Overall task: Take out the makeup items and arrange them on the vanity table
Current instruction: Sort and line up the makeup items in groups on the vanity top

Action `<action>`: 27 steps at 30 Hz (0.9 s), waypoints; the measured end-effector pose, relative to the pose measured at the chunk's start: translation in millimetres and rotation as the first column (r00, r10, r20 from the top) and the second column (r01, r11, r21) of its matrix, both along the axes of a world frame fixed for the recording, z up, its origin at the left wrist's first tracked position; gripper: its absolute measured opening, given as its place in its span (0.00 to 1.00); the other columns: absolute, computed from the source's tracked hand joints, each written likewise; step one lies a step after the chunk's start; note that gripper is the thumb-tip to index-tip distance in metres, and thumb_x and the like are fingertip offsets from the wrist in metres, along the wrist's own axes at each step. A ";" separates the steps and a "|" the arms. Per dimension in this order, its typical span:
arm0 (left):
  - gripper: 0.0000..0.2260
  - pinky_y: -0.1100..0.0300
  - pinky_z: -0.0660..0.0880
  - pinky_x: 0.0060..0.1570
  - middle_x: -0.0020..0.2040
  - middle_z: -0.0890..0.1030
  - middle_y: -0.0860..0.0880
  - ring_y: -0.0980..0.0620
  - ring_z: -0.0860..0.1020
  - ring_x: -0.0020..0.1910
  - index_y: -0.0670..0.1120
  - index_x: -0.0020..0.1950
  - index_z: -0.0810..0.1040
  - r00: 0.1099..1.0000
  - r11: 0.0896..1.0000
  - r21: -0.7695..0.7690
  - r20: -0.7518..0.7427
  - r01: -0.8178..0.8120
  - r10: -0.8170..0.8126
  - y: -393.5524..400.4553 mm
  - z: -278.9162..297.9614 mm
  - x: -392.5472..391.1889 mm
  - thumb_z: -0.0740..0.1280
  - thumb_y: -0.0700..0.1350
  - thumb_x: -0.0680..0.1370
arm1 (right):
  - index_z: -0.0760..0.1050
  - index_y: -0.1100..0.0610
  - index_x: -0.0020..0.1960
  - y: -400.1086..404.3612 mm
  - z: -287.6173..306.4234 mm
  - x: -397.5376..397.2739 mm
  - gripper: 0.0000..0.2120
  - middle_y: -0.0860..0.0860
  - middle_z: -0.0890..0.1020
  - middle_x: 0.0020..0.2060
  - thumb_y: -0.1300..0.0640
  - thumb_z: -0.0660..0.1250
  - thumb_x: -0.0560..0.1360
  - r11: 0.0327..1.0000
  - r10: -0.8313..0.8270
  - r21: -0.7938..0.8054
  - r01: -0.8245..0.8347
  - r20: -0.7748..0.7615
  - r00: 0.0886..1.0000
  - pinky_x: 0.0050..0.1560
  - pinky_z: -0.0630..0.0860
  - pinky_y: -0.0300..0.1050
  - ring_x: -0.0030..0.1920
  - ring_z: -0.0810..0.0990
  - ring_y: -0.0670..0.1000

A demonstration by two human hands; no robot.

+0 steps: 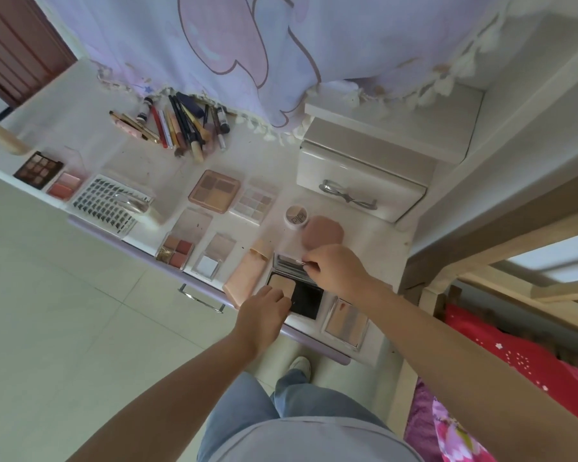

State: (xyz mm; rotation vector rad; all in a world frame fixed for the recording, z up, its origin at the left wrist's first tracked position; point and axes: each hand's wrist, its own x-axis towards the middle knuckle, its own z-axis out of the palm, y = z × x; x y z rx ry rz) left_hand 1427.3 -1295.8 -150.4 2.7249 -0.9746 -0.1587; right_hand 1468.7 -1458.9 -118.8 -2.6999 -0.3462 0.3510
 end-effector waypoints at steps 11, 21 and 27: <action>0.14 0.70 0.71 0.22 0.25 0.77 0.52 0.56 0.74 0.24 0.46 0.27 0.79 1.000 1.000 -0.013 0.017 0.007 -0.007 5.9 -2.8 -1.2 0.82 0.41 0.49 | 0.77 0.63 0.41 -11.2 6.7 -2.2 0.11 0.59 0.80 0.35 0.56 0.62 0.76 0.985 -0.074 0.154 0.083 -0.065 0.995 0.31 0.64 0.40 0.33 0.73 0.52; 0.12 0.67 0.73 0.24 0.31 0.79 0.52 0.54 0.77 0.29 0.47 0.30 0.81 0.967 0.964 -0.087 0.056 0.253 -0.249 -24.0 -2.5 -10.7 0.80 0.48 0.54 | 0.75 0.60 0.60 -91.5 16.2 -45.8 0.14 0.55 0.80 0.56 0.57 0.61 0.77 0.949 -0.302 0.023 0.315 -0.220 0.928 0.46 0.64 0.32 0.55 0.77 0.51; 0.13 0.69 0.72 0.24 0.28 0.79 0.55 0.57 0.76 0.27 0.49 0.27 0.80 0.949 0.948 0.035 0.007 0.315 -0.316 -39.4 -12.9 -12.7 0.80 0.53 0.52 | 0.77 0.61 0.58 -89.5 6.0 -59.5 0.13 0.57 0.81 0.54 0.59 0.59 0.77 0.939 -0.328 0.042 0.340 -0.173 0.929 0.50 0.68 0.37 0.55 0.78 0.54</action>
